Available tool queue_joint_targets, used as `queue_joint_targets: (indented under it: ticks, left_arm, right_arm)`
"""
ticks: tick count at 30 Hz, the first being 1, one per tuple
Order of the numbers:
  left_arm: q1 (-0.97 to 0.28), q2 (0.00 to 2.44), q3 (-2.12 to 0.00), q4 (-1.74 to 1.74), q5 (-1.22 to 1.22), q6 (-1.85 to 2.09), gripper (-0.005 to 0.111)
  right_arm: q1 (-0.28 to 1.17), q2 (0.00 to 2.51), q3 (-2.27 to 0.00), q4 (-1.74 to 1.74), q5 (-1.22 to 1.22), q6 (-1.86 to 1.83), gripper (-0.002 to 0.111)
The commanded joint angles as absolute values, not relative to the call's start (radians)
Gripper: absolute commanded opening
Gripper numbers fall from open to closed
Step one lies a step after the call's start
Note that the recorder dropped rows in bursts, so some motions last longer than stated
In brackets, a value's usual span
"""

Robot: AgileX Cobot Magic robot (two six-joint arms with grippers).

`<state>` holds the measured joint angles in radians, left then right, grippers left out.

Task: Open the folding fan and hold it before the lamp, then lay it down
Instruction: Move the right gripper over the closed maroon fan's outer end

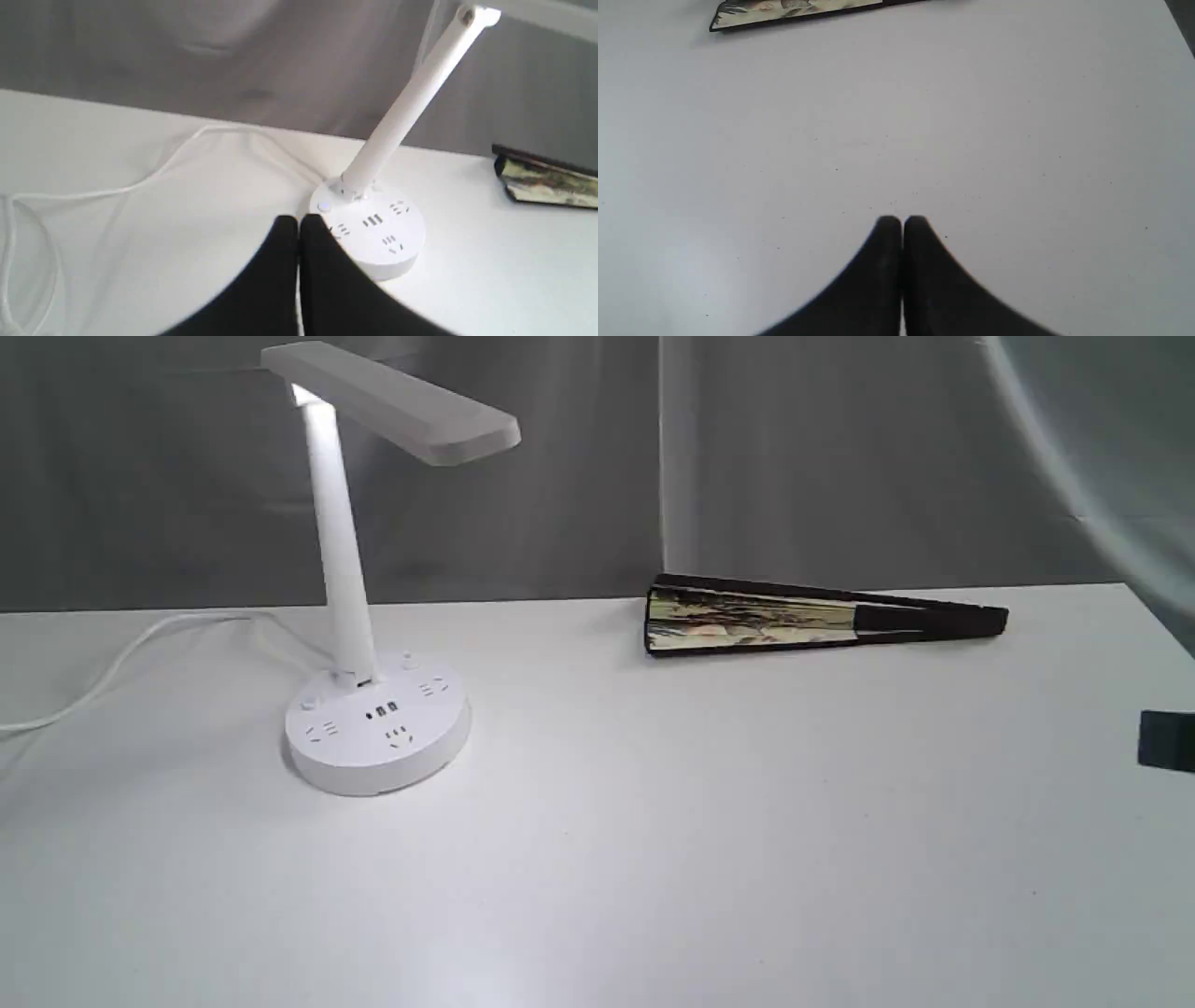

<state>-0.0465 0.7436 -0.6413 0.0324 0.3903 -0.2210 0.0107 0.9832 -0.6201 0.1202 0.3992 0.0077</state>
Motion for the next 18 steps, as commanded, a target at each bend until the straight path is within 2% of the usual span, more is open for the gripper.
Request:
queue_joint_targets:
  ticks: [1,6,13,18]
  left_arm:
    - [-0.051,0.834,-0.647,0.037,0.371,-0.227,0.0]
    - [-0.051,0.942,-0.647,0.037,0.371,-0.227,0.002]
    - [-0.051,1.074,-0.674,0.037,0.382,-0.227,0.012]
    - [-0.051,1.159,-0.757,0.037,0.454,-0.224,0.023]
  right_arm:
    - [0.011,1.053,-0.698,0.117,0.424,0.007,0.0]
    - [0.011,1.177,-0.812,0.117,0.451,-0.021,0.002]
    - [0.011,1.369,-0.979,0.119,0.525,-0.029,0.029]
    - [0.011,1.506,-1.131,0.119,0.609,-0.025,0.031]
